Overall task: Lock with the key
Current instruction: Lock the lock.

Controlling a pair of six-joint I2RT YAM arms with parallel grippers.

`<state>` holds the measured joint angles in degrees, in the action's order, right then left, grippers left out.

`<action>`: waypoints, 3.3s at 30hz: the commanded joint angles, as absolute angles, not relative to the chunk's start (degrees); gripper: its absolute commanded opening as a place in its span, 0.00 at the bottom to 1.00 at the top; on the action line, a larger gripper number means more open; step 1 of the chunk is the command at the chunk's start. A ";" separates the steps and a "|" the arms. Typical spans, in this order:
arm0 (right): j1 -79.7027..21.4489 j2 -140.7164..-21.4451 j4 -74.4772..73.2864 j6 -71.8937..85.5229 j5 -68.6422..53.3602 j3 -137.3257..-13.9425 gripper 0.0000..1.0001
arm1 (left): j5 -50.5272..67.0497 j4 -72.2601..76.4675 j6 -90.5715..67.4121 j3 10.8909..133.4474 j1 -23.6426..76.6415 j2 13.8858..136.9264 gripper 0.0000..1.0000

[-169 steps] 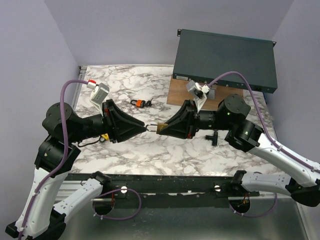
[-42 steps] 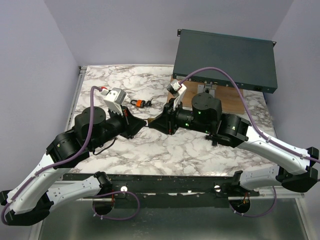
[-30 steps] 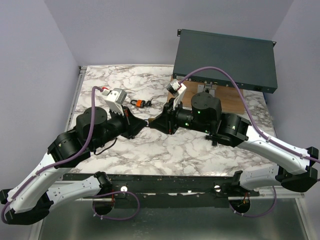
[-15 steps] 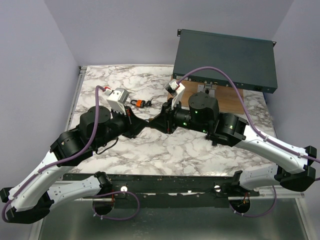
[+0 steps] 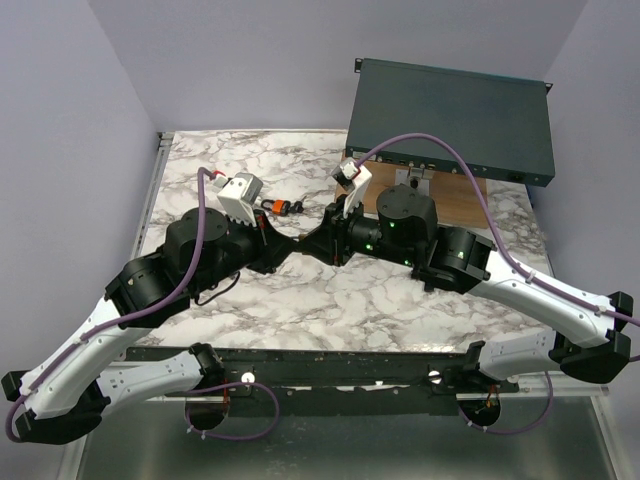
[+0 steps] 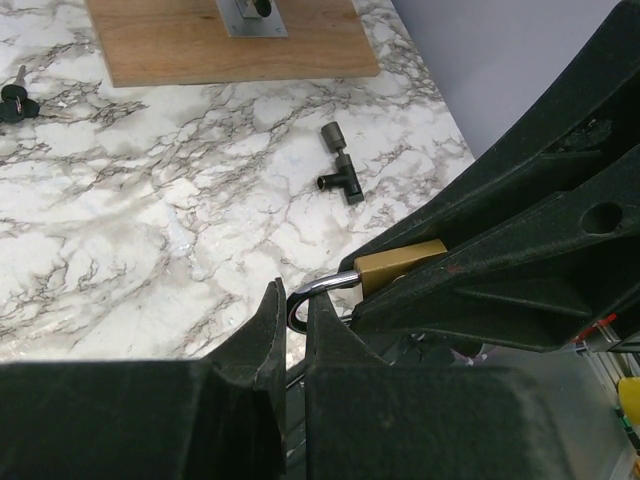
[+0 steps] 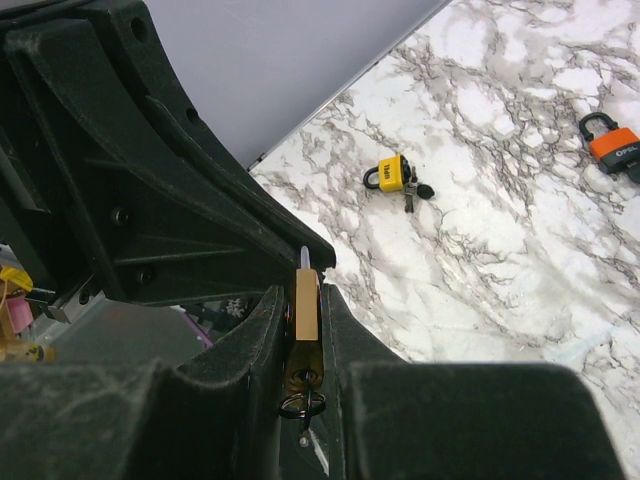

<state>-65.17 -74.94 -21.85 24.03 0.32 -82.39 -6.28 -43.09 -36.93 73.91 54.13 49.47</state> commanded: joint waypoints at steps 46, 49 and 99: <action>-66.19 -73.65 -16.00 26.05 4.39 -80.33 0.27 | 6.64 -8.86 -41.90 69.87 61.73 41.00 0.00; -66.23 -72.26 -16.00 25.65 4.60 -79.78 0.40 | 6.40 -9.03 -41.85 69.79 61.77 41.04 0.00; -66.17 -56.10 -16.99 15.35 9.37 -73.33 1.00 | 9.02 -12.14 -39.53 70.37 55.76 42.23 0.00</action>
<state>-66.57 -57.78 -14.22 18.00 7.31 -74.46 2.94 -16.69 -39.27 68.99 59.18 42.57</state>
